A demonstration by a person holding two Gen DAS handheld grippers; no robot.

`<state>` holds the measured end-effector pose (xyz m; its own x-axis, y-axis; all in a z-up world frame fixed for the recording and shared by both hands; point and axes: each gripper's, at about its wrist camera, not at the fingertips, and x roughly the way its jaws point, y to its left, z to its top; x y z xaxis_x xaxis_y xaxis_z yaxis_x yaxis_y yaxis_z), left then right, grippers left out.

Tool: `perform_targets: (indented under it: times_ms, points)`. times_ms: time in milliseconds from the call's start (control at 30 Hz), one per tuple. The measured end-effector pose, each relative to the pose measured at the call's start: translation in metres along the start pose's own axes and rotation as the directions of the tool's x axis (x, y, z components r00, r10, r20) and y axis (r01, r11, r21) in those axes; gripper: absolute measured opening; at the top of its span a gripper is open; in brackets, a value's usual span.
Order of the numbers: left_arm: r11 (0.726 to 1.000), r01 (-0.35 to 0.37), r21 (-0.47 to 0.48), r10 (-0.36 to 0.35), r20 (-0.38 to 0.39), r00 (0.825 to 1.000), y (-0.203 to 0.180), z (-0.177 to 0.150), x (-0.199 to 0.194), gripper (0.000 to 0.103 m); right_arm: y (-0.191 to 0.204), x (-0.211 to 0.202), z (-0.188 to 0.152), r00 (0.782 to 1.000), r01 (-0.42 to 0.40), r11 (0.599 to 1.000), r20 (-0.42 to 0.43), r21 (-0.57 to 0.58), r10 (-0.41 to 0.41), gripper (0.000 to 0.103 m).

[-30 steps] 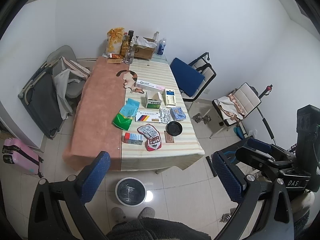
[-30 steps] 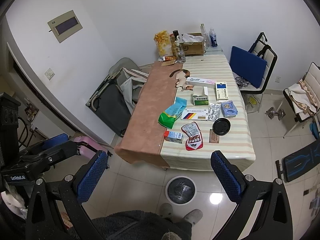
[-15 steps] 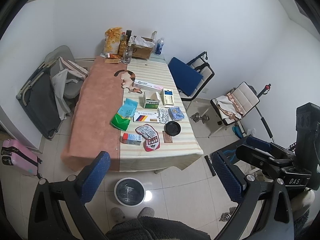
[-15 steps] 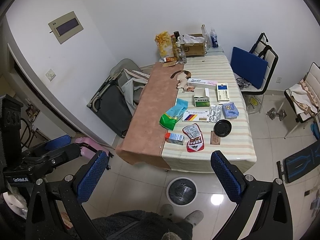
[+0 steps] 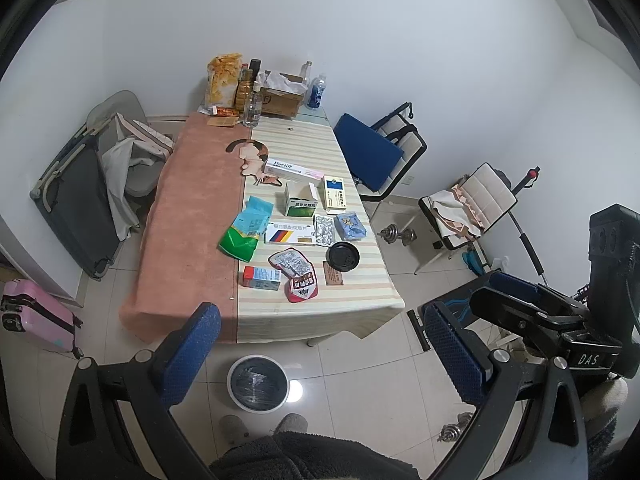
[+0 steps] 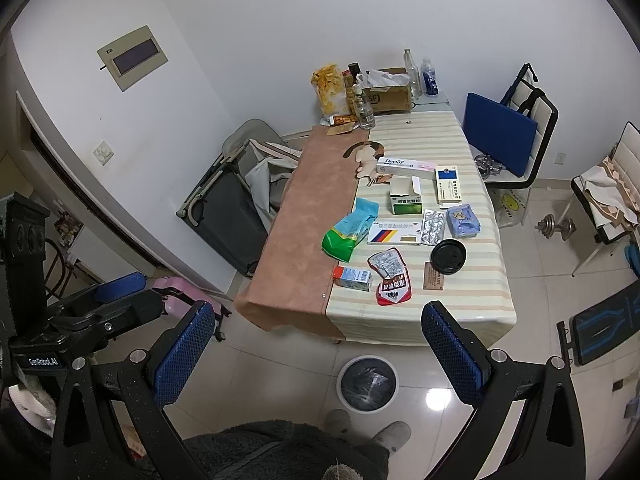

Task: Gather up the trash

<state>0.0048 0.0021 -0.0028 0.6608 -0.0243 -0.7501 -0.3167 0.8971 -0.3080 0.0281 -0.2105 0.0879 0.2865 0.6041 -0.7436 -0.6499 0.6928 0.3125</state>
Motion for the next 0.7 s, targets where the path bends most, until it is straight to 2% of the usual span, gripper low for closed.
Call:
perform_targets:
  times_ms: [700]
  points:
    - [1.0,0.005,0.003,-0.005,0.0,1.0,-0.0028,0.0018,0.0011,0.103,-0.003,0.0002,-0.0017,1.0,-0.001,1.0,0.001,0.004,0.001,0.103]
